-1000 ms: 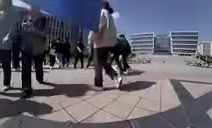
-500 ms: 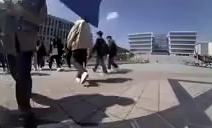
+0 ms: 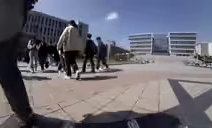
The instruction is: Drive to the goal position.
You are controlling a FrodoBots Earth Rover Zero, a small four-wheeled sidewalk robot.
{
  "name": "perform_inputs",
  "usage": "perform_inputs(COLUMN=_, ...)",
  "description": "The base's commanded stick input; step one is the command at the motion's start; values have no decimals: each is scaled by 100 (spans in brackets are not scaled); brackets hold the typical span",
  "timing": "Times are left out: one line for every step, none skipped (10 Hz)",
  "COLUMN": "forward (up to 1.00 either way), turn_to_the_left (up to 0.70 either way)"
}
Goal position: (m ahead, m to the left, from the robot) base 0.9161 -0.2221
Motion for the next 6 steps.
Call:
perform_inputs(forward=100, turn_to_the_left=0)
perform_inputs(forward=100, turn_to_the_left=0)
perform_inputs(forward=100, turn_to_the_left=0)
perform_inputs(forward=100, turn_to_the_left=0)
perform_inputs(forward=84, turn_to_the_left=0)
perform_inputs(forward=60, turn_to_the_left=0)
